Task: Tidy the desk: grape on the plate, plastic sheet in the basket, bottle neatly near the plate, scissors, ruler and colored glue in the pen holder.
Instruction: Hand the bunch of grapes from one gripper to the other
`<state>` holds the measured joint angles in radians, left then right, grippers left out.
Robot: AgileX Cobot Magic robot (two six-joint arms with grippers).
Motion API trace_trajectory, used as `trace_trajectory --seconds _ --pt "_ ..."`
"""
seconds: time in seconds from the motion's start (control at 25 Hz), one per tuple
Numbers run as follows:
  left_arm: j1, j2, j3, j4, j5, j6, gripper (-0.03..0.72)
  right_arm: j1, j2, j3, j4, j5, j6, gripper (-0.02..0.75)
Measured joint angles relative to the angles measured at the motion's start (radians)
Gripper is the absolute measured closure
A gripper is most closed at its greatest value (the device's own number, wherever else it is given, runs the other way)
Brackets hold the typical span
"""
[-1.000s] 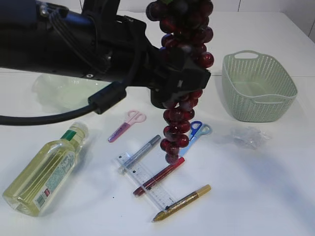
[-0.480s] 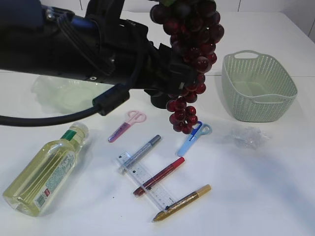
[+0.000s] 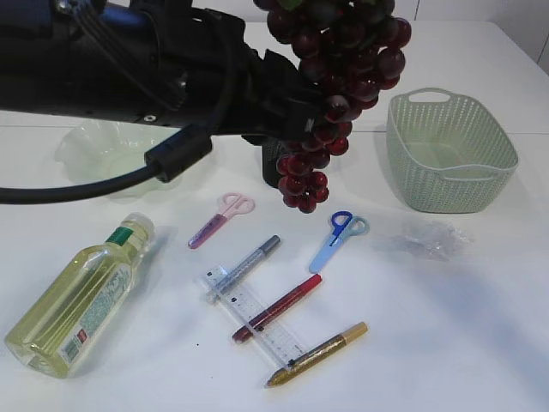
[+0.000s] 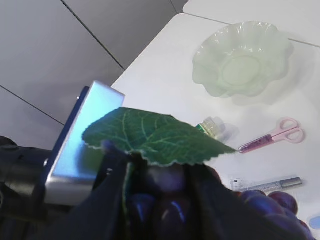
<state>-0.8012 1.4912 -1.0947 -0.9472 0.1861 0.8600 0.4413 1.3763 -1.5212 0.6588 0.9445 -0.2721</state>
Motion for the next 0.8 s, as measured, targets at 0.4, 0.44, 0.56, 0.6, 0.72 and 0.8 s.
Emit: trace_trajectory --seconds 0.4,0.44,0.56,0.6,0.72,0.8 --pt "0.000 0.000 0.000 0.000 -0.030 0.000 0.492 0.000 0.000 0.000 0.000 0.000 0.000 0.459" --pt "0.000 0.000 0.000 0.000 -0.032 0.000 0.492 0.000 0.000 0.000 0.000 0.000 0.000 0.447" --pt "0.000 -0.006 0.000 0.000 -0.036 0.000 0.492 0.000 0.000 0.000 0.000 0.000 0.000 0.389" --pt "0.000 -0.008 0.000 -0.001 -0.040 0.000 0.492 0.000 0.000 0.000 0.000 0.000 0.000 0.367" --pt "0.002 -0.019 0.000 -0.001 -0.053 0.000 0.492 0.000 0.000 0.000 0.000 0.000 0.000 0.331" --pt "0.002 -0.028 0.000 -0.001 -0.059 0.000 0.492 0.000 0.000 0.000 0.000 -0.004 0.000 0.324"
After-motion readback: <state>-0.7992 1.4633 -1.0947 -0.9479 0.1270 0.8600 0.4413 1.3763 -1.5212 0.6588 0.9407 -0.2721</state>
